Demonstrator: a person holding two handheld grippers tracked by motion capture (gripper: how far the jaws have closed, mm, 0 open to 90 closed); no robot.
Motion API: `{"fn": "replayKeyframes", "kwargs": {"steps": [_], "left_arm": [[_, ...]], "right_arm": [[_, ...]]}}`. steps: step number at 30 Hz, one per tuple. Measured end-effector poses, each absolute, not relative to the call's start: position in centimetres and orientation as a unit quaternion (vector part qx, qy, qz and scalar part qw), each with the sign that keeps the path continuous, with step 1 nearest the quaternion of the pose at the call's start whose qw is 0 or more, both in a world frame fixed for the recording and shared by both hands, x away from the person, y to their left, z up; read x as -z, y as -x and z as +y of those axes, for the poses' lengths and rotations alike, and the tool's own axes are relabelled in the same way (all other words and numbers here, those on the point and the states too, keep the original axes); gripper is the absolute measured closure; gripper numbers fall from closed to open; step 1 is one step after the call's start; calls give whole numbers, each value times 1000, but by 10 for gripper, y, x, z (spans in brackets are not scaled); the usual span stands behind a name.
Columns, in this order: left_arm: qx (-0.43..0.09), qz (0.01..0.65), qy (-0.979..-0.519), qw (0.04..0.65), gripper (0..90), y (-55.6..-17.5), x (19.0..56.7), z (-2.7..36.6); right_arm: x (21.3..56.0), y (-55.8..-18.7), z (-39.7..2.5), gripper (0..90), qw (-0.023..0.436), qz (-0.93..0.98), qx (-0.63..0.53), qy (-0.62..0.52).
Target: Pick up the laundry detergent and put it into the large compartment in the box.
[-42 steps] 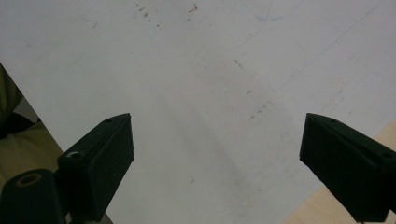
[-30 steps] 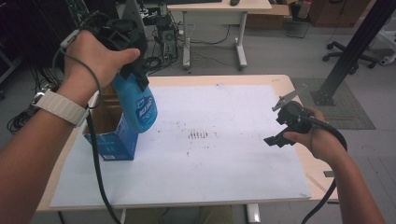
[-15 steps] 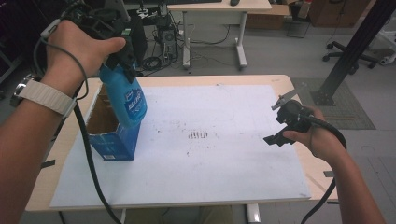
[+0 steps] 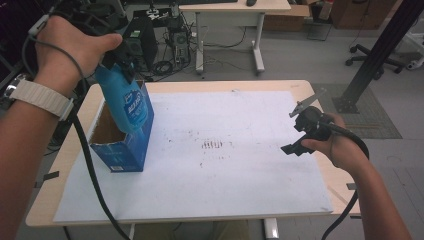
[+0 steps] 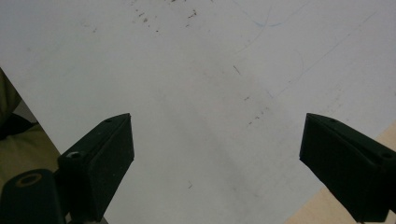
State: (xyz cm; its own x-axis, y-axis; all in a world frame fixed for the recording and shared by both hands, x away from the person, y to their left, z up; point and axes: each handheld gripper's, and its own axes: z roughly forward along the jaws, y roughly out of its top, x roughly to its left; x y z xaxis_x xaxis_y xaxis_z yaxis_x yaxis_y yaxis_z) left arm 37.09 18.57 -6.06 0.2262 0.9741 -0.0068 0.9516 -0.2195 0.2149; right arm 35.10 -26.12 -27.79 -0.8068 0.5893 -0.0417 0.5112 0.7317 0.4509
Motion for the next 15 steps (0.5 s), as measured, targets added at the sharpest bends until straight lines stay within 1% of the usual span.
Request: {"fn": "replayKeyframes", "kwargs": {"steps": [15], "left_arm": [[-73, 647, -754, 86, 373, -376, 56, 209]], "right_arm": [[280, -353, -261, 100, 90, 927, -213, -294]]}}
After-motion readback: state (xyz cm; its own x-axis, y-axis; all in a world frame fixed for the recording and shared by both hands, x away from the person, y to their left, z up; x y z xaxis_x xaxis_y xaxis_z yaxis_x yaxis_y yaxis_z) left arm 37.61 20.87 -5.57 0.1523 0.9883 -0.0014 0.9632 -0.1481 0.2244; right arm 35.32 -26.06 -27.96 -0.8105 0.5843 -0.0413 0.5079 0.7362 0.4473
